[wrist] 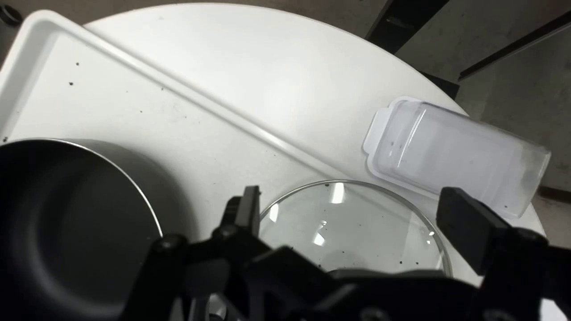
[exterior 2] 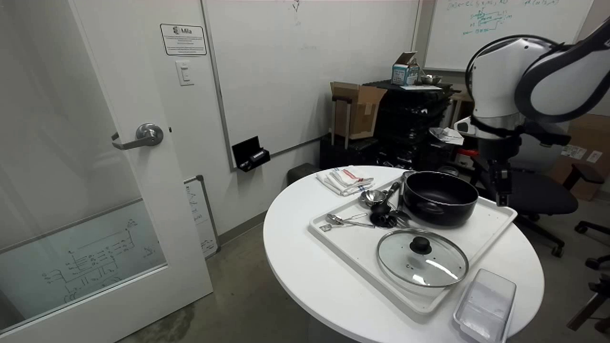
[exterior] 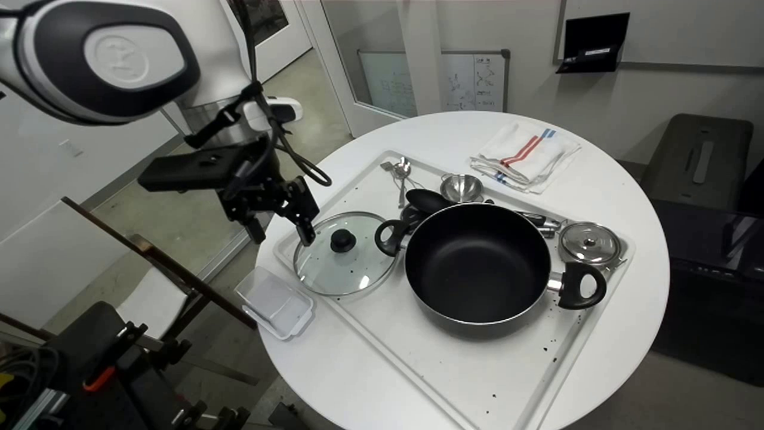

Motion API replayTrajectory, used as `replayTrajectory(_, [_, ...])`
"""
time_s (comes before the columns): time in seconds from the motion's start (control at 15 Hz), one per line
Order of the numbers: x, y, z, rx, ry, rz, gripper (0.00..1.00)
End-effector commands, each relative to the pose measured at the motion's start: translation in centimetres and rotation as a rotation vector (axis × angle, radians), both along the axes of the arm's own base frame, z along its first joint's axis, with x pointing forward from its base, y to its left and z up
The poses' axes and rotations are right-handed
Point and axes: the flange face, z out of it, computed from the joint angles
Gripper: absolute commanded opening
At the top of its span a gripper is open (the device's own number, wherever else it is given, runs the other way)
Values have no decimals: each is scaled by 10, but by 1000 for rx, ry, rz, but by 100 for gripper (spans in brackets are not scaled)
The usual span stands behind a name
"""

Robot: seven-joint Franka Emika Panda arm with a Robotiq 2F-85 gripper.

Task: Put the lid on the pot

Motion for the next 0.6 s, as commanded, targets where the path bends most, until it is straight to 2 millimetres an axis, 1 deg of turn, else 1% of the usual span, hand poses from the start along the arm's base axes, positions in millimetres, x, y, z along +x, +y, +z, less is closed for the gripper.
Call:
replayTrajectory(0.0, [29,8,-37,25,11,48,100])
replayTrajectory(0.27, [51,19,-68,26,23,86,100])
replayTrajectory(0.53, [73,31,-91,23,36,125,100])
